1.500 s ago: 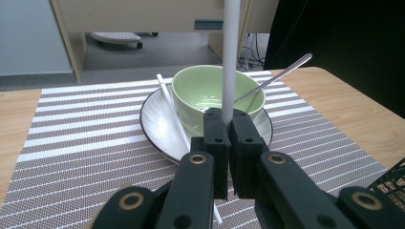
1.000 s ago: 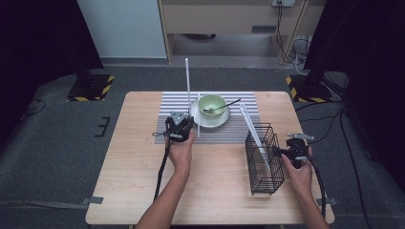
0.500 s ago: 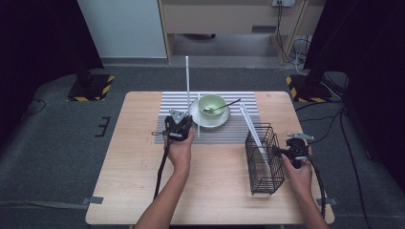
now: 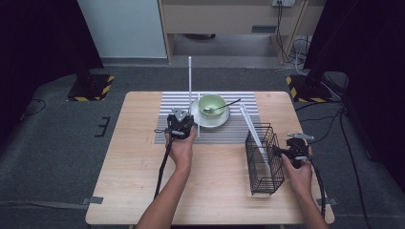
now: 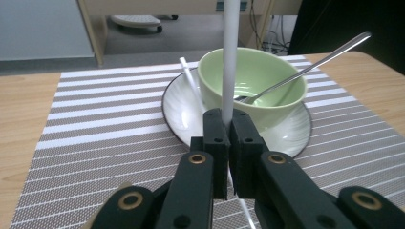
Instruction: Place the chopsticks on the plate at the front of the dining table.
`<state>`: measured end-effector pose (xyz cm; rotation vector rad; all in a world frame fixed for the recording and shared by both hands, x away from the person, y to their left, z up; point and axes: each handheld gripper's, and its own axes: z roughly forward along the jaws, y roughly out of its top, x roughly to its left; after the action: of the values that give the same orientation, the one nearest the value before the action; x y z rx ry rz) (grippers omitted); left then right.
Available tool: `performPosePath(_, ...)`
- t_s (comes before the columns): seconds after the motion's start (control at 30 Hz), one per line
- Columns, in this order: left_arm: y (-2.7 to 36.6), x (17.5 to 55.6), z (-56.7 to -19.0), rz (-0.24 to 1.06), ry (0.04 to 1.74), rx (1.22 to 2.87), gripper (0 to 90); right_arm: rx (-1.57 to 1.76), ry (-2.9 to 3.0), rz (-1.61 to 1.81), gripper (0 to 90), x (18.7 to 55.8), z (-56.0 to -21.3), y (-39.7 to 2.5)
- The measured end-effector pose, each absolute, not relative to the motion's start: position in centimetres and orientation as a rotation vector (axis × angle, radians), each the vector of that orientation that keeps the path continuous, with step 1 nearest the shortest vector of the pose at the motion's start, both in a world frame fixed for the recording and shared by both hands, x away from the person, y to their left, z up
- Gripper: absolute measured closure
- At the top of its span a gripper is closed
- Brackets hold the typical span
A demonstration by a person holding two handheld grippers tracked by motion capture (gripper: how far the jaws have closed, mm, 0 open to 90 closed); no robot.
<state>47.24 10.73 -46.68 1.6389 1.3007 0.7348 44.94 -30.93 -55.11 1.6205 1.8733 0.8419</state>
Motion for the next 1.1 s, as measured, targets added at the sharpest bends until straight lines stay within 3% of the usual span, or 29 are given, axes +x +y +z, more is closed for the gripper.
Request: performPosePath(1.1, 11.5, 48.5, -50.3, 0.662, 1.432, 1.673, 86.4, 1.620, 1.871, 0.841, 11.3, 44.9, -55.1, -30.9)
